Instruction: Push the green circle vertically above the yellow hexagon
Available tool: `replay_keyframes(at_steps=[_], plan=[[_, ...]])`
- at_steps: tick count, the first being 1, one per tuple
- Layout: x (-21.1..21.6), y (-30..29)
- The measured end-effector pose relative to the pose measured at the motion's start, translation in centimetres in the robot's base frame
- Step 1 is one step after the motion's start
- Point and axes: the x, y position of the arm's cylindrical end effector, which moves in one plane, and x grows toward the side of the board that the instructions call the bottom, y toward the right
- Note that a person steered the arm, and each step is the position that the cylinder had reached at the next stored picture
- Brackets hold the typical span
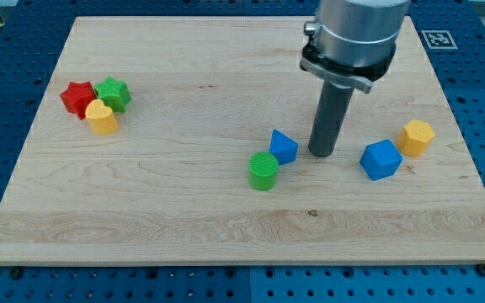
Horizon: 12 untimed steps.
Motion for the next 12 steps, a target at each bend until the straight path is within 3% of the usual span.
replay_keyframes(at_steps=[1, 3, 4, 6, 8, 12], plan=[[0.4, 0.0], [7.3, -2.0], [7.1, -6.9], [5.6, -6.4], [3.2, -11.9], [1.7, -12.0]])
